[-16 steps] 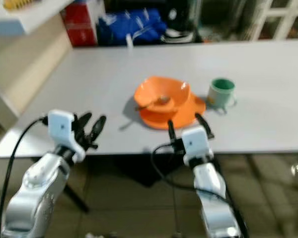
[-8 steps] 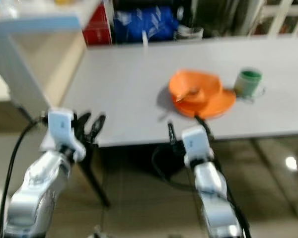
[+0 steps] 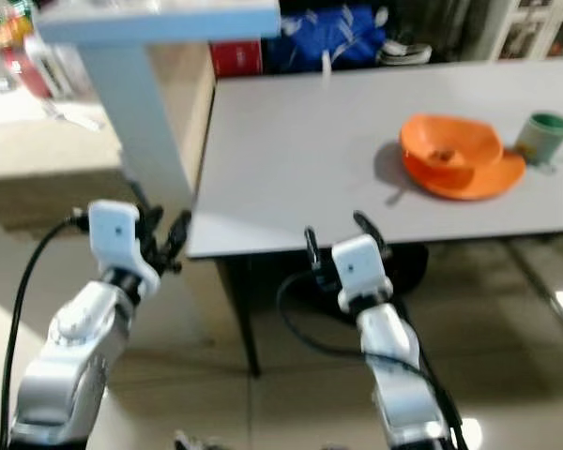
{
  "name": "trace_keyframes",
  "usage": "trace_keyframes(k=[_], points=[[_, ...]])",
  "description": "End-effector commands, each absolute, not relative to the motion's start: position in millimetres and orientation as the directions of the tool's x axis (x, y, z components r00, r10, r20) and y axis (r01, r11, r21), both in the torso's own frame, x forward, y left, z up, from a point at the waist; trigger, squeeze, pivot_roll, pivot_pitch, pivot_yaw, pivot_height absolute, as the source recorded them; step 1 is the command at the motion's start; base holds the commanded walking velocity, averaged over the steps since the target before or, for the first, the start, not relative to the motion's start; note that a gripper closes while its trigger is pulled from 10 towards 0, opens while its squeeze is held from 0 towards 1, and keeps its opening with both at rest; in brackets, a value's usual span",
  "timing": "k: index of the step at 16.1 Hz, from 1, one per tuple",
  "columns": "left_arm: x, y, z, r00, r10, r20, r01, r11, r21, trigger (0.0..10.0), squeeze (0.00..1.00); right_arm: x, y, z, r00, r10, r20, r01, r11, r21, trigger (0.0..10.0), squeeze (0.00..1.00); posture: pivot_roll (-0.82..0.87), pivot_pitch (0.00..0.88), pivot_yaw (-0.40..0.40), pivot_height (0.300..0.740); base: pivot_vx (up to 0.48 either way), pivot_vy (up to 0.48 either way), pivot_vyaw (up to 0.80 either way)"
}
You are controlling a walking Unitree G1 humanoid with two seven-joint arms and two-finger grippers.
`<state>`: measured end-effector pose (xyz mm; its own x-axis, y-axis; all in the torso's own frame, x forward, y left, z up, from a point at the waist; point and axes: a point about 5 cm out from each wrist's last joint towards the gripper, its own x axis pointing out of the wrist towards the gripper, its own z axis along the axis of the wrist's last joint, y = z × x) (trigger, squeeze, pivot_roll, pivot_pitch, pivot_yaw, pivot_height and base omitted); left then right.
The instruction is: Setting the table
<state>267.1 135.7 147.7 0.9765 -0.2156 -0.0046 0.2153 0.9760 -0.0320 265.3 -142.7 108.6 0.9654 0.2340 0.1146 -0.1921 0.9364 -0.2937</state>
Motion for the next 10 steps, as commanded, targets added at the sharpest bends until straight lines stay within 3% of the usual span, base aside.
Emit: trace_keyframes(k=[1, 10], points=[[266.5, 143.1, 146.6, 0.983, -0.183, -0.016, 0.183, 0.983, -0.026, 10.0, 0.0, 266.3, -136.4, 113.2, 0.957, 0.255, 0.136, -0.21, 0.937, -0.28, 10.0, 0.0, -0.08, 0.0, 0.065, 0.74, 0.0, 0.48, 0.0], [266.4, 143.1, 146.9, 0.983, -0.183, -0.013, 0.183, 0.983, -0.03, 10.0, 0.0, 265.7, -135.5, 112.6, 0.956, 0.26, 0.136, -0.214, 0.936, -0.281, 10.0, 0.0, -0.08, 0.0, 0.064, 0.74, 0.0, 0.48, 0.0]])
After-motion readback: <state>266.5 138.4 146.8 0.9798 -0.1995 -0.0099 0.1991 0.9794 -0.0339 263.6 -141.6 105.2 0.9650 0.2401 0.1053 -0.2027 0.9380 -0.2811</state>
